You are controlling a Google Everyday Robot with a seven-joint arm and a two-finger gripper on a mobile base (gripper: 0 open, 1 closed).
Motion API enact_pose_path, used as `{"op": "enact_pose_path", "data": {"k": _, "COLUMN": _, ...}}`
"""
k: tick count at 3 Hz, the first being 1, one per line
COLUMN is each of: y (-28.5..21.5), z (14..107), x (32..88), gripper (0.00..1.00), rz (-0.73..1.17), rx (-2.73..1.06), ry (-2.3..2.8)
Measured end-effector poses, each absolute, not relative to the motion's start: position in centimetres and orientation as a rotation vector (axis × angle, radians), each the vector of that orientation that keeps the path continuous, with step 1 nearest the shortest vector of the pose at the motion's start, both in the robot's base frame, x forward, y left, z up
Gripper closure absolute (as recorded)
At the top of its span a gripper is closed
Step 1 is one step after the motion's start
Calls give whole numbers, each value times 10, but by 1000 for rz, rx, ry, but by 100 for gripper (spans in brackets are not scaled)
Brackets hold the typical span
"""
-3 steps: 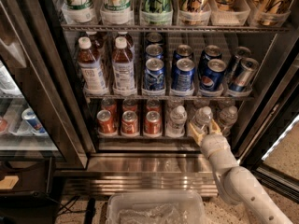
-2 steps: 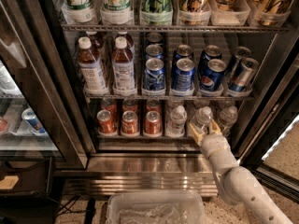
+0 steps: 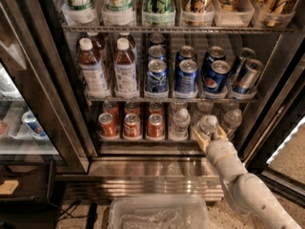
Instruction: Pick water bottle from bottom shelf of fridge
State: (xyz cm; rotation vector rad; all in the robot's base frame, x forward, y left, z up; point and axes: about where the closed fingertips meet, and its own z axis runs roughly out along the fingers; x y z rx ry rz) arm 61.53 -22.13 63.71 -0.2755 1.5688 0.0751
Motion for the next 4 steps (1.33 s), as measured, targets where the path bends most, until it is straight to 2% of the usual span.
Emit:
{"op": "enact_pose_path", "data": {"k": 1, "y": -221, "z": 644, "x": 610, "gripper": 100, "rz": 78, "rx": -291, "ry": 1564}}
{"op": "enact_pose_path", "data": {"k": 2, "y": -219, "z": 680, "x": 581, "gripper": 100, "rz": 99, "rx": -367, "ry": 1528}}
{"op": "enact_pose_path", "data": {"k": 3, "y": -220, "z": 757, "x": 536, "gripper": 100, "rz": 107, "rx": -487, "ry": 1456}}
{"op": "enact_pose_path", "data": {"k": 4, "y": -211, "z": 760, "x": 527, "gripper": 100, "rz": 135, "rx": -539, "ry": 1444}}
